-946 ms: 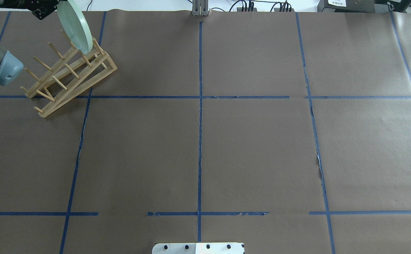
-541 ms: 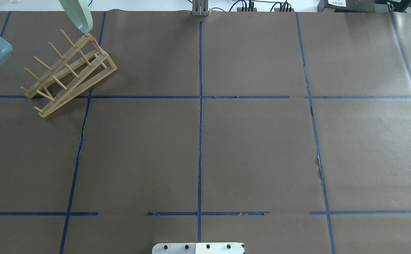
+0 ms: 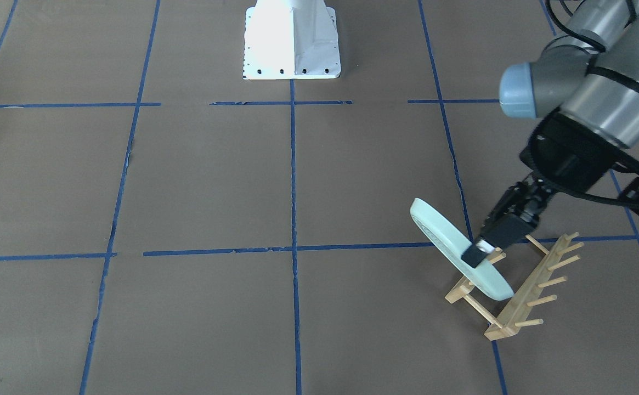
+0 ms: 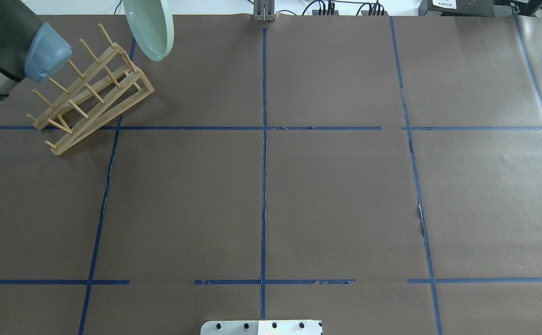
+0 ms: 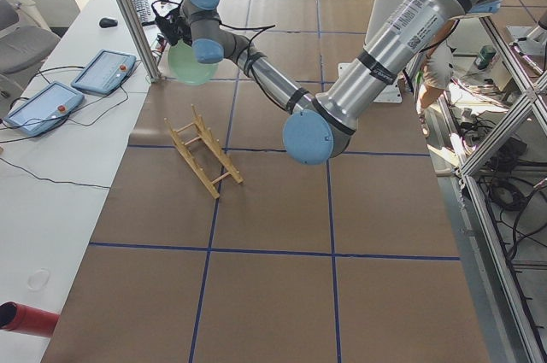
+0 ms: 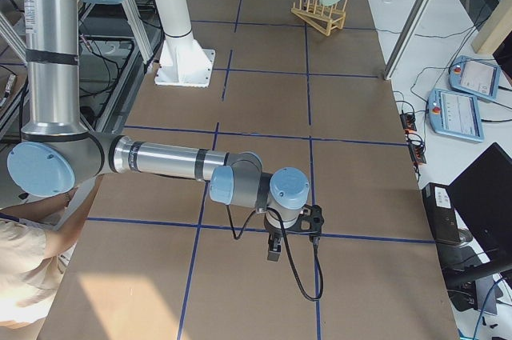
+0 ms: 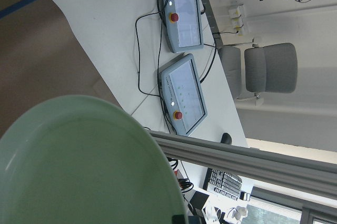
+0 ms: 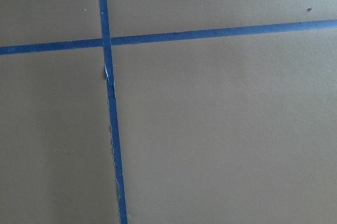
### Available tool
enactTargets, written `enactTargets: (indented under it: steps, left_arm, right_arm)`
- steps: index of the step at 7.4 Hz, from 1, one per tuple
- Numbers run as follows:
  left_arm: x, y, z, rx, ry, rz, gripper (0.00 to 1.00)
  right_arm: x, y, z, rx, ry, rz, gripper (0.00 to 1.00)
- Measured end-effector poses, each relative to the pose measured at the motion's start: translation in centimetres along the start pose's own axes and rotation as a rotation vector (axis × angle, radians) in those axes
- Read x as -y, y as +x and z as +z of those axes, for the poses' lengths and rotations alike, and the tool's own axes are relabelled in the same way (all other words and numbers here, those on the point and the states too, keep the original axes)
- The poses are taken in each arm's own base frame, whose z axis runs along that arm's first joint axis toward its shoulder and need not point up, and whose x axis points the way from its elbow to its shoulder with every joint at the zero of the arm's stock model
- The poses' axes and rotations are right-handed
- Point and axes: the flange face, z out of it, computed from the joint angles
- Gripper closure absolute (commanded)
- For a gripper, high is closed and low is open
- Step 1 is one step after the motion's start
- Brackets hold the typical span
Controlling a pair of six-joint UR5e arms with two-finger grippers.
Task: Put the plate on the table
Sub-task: 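Carry the plate toward the robot and lower it flat onto the table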
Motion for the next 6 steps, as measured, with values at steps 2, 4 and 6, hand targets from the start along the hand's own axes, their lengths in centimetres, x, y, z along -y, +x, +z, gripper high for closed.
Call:
enactTargets:
  steps: [2, 4, 6]
  left_arm:
    - [-7.6, 0.3, 5.6, 0.238, 0.003, 0.099, 1.0]
    - [-16.9, -5.2, 13.0, 0.491, 0.024, 0.201, 1.0]
    - [-23.2, -11.5, 17.3, 0.728, 0.025, 0.328, 1.0]
  right_arm:
    - [0.0, 0.0, 0.0, 0.0, 0.0, 0.0, 0.0]
    - [0.0, 0.0, 0.0, 0.0, 0.0, 0.0, 0.0]
    - [0.0, 0.0, 0.0, 0.0, 0.0, 0.0, 0.0]
